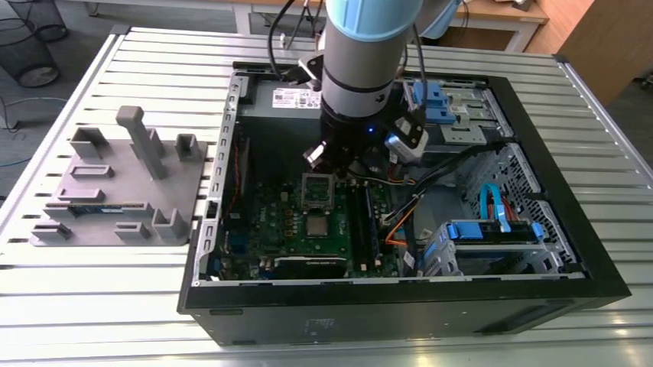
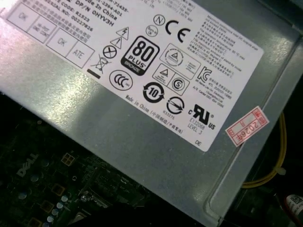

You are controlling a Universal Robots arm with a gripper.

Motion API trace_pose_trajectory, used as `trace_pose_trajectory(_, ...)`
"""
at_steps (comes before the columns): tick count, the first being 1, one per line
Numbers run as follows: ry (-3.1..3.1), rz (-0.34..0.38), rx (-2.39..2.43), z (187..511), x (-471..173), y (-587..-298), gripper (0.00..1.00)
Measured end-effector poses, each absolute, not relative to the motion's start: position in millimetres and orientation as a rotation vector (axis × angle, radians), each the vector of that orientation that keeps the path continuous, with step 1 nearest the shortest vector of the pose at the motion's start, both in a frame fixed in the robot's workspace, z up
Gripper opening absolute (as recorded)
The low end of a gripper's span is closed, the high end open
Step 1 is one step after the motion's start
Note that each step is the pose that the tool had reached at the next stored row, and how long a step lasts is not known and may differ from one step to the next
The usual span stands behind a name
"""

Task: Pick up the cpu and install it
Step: 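Close the cpu cover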

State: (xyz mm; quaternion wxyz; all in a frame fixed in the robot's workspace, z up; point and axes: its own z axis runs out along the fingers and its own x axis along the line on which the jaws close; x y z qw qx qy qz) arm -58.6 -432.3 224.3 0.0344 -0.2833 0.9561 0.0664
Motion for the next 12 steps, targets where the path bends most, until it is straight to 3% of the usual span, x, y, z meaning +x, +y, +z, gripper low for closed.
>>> trace_pose_trajectory(12,2.932,0.205,-0.899,227.2,-61.5,-432.3,0.11)
